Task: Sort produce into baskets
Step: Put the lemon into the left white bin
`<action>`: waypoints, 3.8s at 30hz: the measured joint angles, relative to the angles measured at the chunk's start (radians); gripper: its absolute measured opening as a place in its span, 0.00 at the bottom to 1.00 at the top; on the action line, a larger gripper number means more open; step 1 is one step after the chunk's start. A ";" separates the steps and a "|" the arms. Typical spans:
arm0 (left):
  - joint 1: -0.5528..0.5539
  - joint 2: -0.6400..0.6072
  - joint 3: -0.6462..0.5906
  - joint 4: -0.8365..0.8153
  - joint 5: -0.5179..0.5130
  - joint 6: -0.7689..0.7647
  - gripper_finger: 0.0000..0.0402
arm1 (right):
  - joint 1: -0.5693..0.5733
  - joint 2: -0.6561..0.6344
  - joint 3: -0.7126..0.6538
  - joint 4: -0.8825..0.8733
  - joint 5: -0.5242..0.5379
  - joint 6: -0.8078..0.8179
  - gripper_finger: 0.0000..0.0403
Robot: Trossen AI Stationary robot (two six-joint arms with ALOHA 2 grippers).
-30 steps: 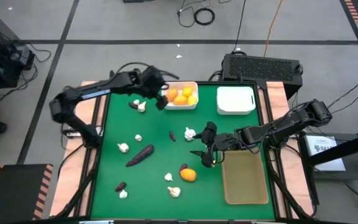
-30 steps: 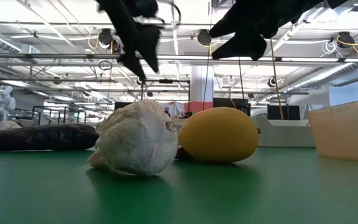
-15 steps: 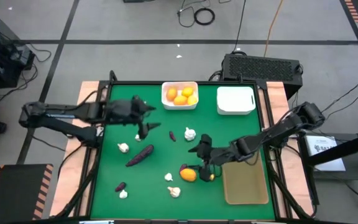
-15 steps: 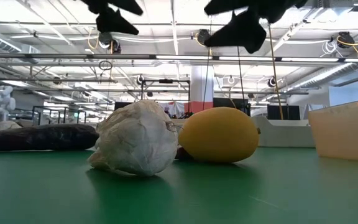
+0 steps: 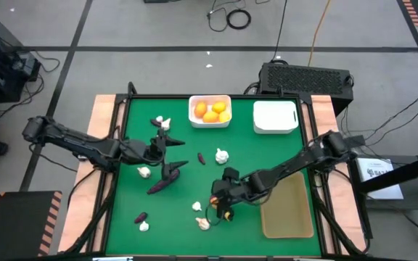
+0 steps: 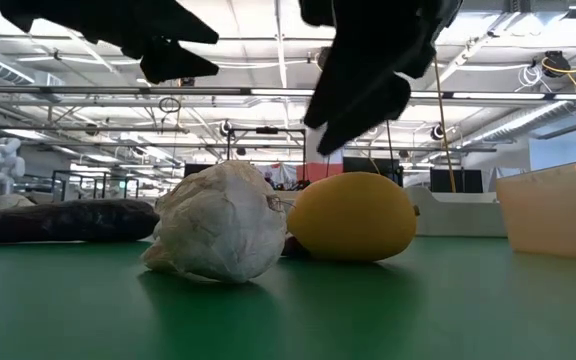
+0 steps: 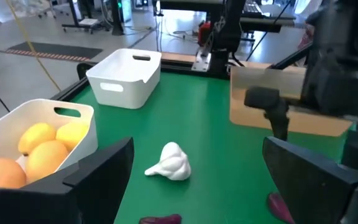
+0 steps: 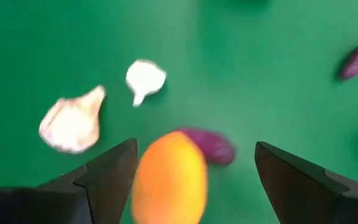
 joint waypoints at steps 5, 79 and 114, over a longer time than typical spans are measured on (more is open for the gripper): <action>0.000 0.004 -0.032 0.095 0.000 0.003 0.90 | 0.013 0.046 0.075 -0.089 -0.032 0.058 0.78; -0.006 0.066 -0.042 0.094 0.005 0.007 0.90 | -0.388 -0.184 0.079 0.131 0.180 -0.556 0.62; -0.003 0.066 -0.042 0.054 0.002 0.009 0.90 | -0.953 0.103 0.079 0.312 -0.206 -0.539 0.76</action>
